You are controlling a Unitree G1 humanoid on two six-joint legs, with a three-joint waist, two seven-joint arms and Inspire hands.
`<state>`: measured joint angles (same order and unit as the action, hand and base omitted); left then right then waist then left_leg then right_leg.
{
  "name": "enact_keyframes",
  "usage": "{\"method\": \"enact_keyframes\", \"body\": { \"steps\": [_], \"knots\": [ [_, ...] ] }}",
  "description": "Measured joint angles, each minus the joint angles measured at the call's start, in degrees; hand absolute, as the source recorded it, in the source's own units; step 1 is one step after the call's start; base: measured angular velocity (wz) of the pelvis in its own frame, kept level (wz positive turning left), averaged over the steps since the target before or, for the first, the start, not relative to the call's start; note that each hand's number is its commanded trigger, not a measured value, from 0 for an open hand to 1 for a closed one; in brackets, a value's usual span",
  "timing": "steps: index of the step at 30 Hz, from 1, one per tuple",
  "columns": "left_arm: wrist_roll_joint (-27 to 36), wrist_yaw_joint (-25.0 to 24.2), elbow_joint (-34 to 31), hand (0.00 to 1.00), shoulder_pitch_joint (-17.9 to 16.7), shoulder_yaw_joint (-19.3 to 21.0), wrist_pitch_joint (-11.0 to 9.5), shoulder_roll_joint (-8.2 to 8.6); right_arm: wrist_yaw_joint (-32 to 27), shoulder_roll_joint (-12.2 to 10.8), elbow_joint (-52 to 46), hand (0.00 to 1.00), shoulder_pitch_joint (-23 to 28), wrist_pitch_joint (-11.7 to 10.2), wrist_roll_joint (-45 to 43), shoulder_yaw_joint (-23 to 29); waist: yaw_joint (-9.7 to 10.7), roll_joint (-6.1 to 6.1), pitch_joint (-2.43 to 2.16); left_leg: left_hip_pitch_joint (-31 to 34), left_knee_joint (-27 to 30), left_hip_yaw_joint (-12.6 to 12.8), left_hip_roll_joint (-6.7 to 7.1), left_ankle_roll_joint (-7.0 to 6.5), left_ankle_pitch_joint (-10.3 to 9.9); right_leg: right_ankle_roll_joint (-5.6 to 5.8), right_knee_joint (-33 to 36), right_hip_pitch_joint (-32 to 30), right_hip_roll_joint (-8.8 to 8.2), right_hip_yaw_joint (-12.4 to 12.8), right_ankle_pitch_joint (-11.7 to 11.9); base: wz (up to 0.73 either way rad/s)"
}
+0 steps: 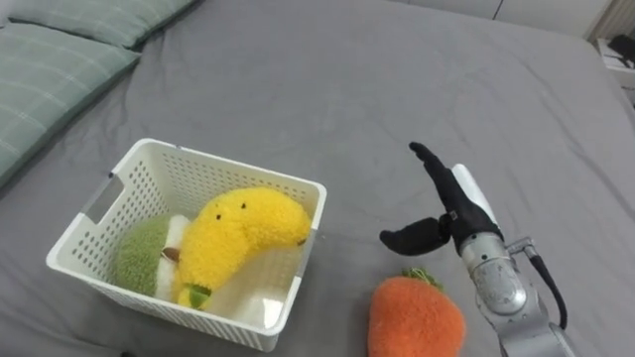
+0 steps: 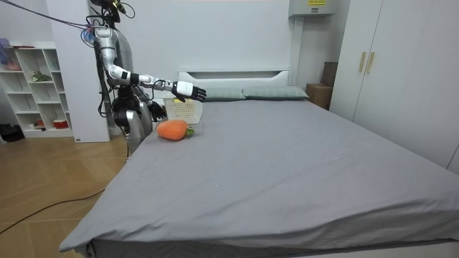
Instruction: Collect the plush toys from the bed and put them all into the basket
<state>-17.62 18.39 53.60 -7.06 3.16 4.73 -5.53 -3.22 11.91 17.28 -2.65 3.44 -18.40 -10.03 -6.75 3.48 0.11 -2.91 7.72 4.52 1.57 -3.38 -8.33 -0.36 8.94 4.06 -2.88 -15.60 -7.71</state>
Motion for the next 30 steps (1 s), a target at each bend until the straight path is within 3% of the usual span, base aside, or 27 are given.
{"method": "enact_keyframes", "body": {
  "steps": [5, 17, 23, 28, 29, 30],
  "knots": [
    [-0.04, 0.0, 0.0, 0.0, -0.3, -0.02, -0.09, 0.01, -0.05, -0.97, 10.37, 0.0, 1.36, 0.31, -0.12, 0.02, 0.16, -0.13, 0.03, 0.28, -0.07, 0.0, 0.03, -0.05, -0.05, 0.04, -0.02, -0.17, -0.04, -0.07, 0.0, 0.0],
    [-0.08, 1.15, -0.01, 0.0, -1.24, 0.03, -1.09, 0.05, -0.95, -2.25, 19.75, 0.0, 1.71, -0.48, -0.12, 0.03, 0.35, 0.04, -0.1, -0.19, -0.1, -0.04, 0.06, -0.06, -0.08, 0.14, -0.25, 0.29, 0.0, -0.09, -0.06, 0.0],
    [-0.2, 1.17, -0.43, 0.0, -1.39, 0.08, -1.94, 0.04, 1.92, -2.72, 26.08, 0.0, 1.74, -1.58, -0.11, 0.01, 0.37, -0.05, 0.04, -0.5, 0.03, -0.56, 0.2, -0.06, -0.34, 0.3, -0.37, 0.94, 0.0, -0.08, -0.22, 0.01],
    [-0.78, 1.08, -0.27, 0.0, -1.49, 0.07, -2.29, -0.35, 3.73, -2.75, 29.46, 0.0, 1.54, -3.19, -0.15, 0.01, 0.35, 0.71, -0.07, -0.49, 0.22, -0.93, 0.35, -0.07, -0.34, 0.43, -0.6, 1.11, -0.06, -0.24, -0.4, 0.04],
    [-0.77, 0.93, -0.25, 0.0, -1.59, 0.09, -2.28, -0.52, 4.13, -2.75, 30.01, 0.07, 1.52, -3.36, -0.01, 0.02, 0.36, 1.06, -0.19, -0.46, 0.17, -1.03, 0.38, -0.07, -0.34, 0.44, -1.02, 1.26, -0.03, -0.26, -0.39, 0.06],
    [-0.76, 0.86, -0.23, 0.0, -1.61, 0.09, -2.26, -0.58, 4.34, -2.75, 30.24, 0.45, 1.52, -3.37, -0.01, 0.01, 0.36, 1.17, -0.19, -0.48, 0.17, -1.12, 0.39, -0.09, -0.36, 0.46, -1.2, 1.41, -0.02, -0.28, -0.38, 0.07]
  ]
}}
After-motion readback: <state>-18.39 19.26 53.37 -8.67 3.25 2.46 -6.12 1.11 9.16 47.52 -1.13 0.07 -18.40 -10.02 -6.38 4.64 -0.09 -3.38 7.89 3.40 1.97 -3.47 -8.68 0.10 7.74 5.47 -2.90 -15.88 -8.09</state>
